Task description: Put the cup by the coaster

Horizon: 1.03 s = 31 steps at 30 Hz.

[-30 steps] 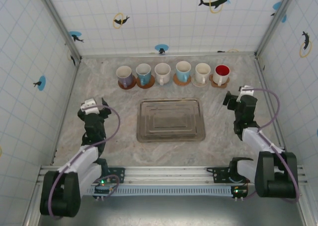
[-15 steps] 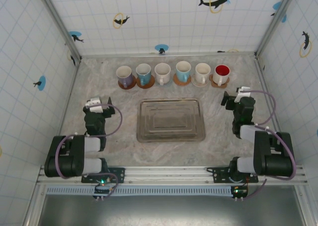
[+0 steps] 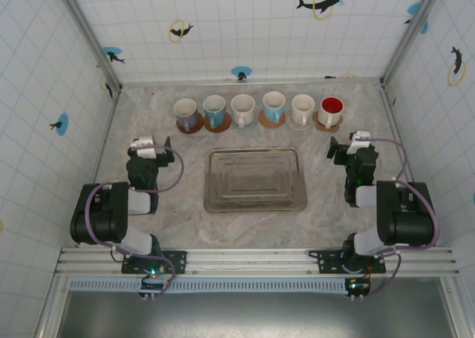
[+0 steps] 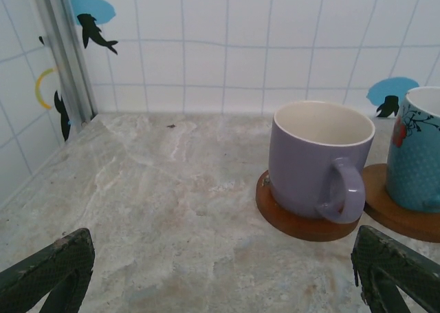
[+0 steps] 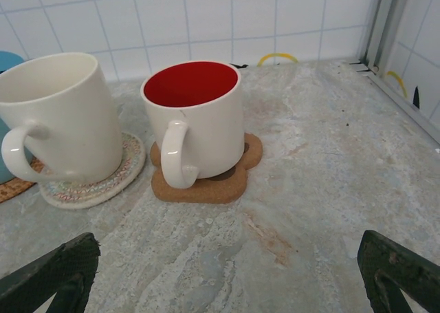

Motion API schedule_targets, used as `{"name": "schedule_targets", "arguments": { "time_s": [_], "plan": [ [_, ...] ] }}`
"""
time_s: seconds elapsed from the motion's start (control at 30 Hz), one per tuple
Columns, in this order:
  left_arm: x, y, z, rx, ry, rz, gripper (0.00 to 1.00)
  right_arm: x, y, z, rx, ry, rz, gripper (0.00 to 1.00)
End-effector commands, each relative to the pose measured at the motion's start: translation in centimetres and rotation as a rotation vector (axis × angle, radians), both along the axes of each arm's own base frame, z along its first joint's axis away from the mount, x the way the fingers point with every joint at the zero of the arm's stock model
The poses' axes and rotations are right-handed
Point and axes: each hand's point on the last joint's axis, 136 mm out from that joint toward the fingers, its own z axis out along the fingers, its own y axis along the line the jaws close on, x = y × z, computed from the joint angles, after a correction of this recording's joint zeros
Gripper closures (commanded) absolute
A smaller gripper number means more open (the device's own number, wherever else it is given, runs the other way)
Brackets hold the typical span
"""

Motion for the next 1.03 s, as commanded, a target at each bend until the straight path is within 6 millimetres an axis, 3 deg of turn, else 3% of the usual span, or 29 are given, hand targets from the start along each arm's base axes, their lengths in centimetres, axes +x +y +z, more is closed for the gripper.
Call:
{"name": "schedule_targets", "arguments": {
  "time_s": [0.0,1.0],
  "plan": [
    [0.07,0.13,-0.79,0.015,0.034,0.000,0.02,0.21,-0.99,0.95,-0.016,-0.037,-0.082,0.01],
    [0.07,0.09,-0.82,0.015,0.037,0.001,0.02,0.22,-1.51,0.86,-0.018,-0.029,-0.119,0.01]
  ]
}}
